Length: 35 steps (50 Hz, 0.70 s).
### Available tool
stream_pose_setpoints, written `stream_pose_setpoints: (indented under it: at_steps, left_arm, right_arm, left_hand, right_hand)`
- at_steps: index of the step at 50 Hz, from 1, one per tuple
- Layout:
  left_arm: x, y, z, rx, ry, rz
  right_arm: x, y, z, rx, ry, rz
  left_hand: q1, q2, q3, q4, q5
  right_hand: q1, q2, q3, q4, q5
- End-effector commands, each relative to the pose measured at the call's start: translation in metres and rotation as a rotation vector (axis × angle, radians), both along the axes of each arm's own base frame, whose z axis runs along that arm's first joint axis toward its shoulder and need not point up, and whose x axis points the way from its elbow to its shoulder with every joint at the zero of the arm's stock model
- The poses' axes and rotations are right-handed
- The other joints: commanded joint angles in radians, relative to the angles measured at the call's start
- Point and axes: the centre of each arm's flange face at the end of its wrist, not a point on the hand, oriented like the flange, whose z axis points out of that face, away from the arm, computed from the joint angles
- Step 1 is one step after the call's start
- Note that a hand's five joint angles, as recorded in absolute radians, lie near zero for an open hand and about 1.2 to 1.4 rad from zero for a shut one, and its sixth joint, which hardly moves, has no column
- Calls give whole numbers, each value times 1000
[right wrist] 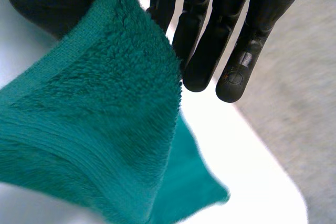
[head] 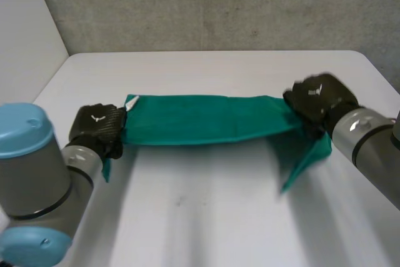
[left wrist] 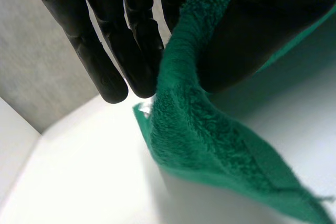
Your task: Fold the towel.
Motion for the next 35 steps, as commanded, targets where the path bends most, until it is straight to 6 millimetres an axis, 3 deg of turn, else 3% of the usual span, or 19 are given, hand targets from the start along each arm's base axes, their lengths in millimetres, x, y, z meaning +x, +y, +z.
stream_pose_setpoints:
  at_steps: [1,9,13,14,16,17,18,19,21,22,23,25,26,29,33,35]
  left_arm:
    - [16,11,-1,-35,-244,-28]
    - [18,1,-46,63,-445,-74]
    - [6,-26,-43,10,-465,-75]
    - [3,-33,-37,-17,-462,-71]
    - [-10,-58,-7,-138,-438,-54]
    - [-10,-58,-7,-139,-438,-54]
    - [-14,-67,7,-190,-419,-41]
    - [-25,-92,57,-365,-349,2]
    - [-30,-104,96,-496,-283,39]
    - [-32,-109,115,-562,-251,56]
    - [-33,-115,151,-701,-179,97]
    - [-31,-117,182,-831,-108,143]
    - [-28,-115,204,-930,-48,173]
    - [-27,-112,219,-1017,-3,193]
    - [-26,-115,195,-935,-35,171]
    - [-22,-118,172,-860,-56,158]
  right_arm:
    - [-11,23,-34,211,287,92]
    - [-15,15,-71,315,372,110]
    - [-8,-6,-62,243,365,98]
    - [-3,-18,-48,172,336,79]
    - [3,-35,-28,67,294,56]
    - [7,-44,-16,4,265,40]
    - [12,-63,11,-129,185,-4]
    - [15,-72,27,-199,136,-30]
    - [18,-86,58,-333,27,-75]
    - [22,-95,88,-471,-89,-106]
    - [22,-98,102,-537,-136,-116]
    - [21,-98,129,-660,-227,-128]
    - [17,-92,154,-763,-287,-129]
    - [12,-82,169,-826,-310,-132]
    - [12,-78,149,-743,-271,-116]
    - [16,-77,128,-654,-234,-90]
  left_hand:
    - [273,203,210,206,246]
    - [273,203,210,206,246]
    - [273,203,210,206,246]
    - [273,203,210,206,246]
    - [273,203,210,206,246]
    - [273,203,210,206,246]
    - [273,203,210,206,246]
    - [273,203,210,206,246]
    - [273,203,210,206,246]
    - [273,203,210,206,246]
    - [273,203,210,206,246]
    - [273,203,210,206,246]
    - [273,203,210,206,246]
    - [273,203,210,206,246]
    - [273,203,210,206,246]
    - [273,203,210,206,246]
  right_hand:
    - [420,227,214,203,232]
    - [420,227,214,203,232]
    - [420,227,214,203,232]
    - [420,227,214,203,232]
    - [420,227,214,203,232]
    - [420,227,214,203,232]
    - [420,227,214,203,232]
    - [420,227,214,203,232]
    - [420,227,214,203,232]
    - [420,227,214,203,232]
    - [420,227,214,203,232]
    - [420,227,214,203,232]
    - [420,227,214,203,232]
    - [420,227,214,203,232]
    - [420,227,214,203,232]
    - [420,227,214,203,232]
